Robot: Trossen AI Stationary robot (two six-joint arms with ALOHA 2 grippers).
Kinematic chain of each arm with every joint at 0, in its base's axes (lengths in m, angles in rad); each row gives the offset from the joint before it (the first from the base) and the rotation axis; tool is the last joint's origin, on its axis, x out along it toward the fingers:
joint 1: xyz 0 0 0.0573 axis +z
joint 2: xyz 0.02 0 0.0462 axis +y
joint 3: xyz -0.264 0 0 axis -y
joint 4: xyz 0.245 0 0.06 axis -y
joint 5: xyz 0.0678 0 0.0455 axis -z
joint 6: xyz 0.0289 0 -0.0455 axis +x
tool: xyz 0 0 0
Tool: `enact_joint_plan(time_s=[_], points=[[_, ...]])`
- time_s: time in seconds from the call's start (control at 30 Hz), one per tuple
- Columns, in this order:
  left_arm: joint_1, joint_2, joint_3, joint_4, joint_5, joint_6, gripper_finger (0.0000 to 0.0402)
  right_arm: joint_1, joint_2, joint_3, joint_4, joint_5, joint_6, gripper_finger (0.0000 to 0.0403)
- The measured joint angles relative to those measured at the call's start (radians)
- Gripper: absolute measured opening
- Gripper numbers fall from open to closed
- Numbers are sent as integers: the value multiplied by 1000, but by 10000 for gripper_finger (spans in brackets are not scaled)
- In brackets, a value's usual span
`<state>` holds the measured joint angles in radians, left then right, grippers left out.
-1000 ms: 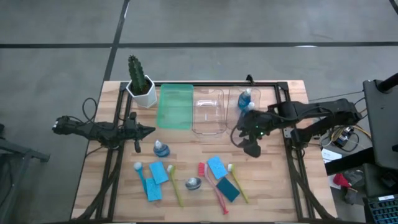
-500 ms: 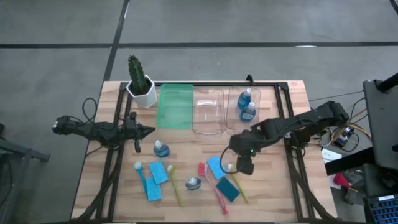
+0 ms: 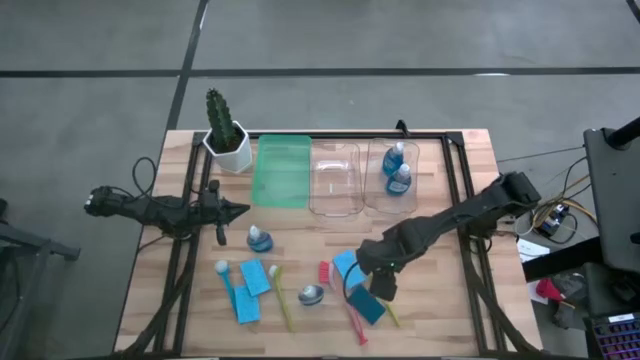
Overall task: Pick & Place Kitchen Sink Supplies
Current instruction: Put the green dish brush into the left transparent bin
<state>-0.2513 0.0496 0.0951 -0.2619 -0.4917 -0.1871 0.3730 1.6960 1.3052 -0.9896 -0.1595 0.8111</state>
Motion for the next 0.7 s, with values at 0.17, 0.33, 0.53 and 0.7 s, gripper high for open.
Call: enact_joint_plan(time_s=[0.17, 0.33, 0.53, 0.7], points=[[0, 0, 0, 0, 0, 0, 5, 12, 45, 0, 8, -6, 51, 210], [0, 0, 0, 0, 0, 0, 5, 18, 85, 0, 22, 1, 96, 210], [0, 0, 0, 0, 0, 0, 5, 22, 134, 0, 43, 2, 127, 210], [0, 0, 0, 0, 0, 0, 5, 25, 158, 0, 59, 4, 143, 210]])
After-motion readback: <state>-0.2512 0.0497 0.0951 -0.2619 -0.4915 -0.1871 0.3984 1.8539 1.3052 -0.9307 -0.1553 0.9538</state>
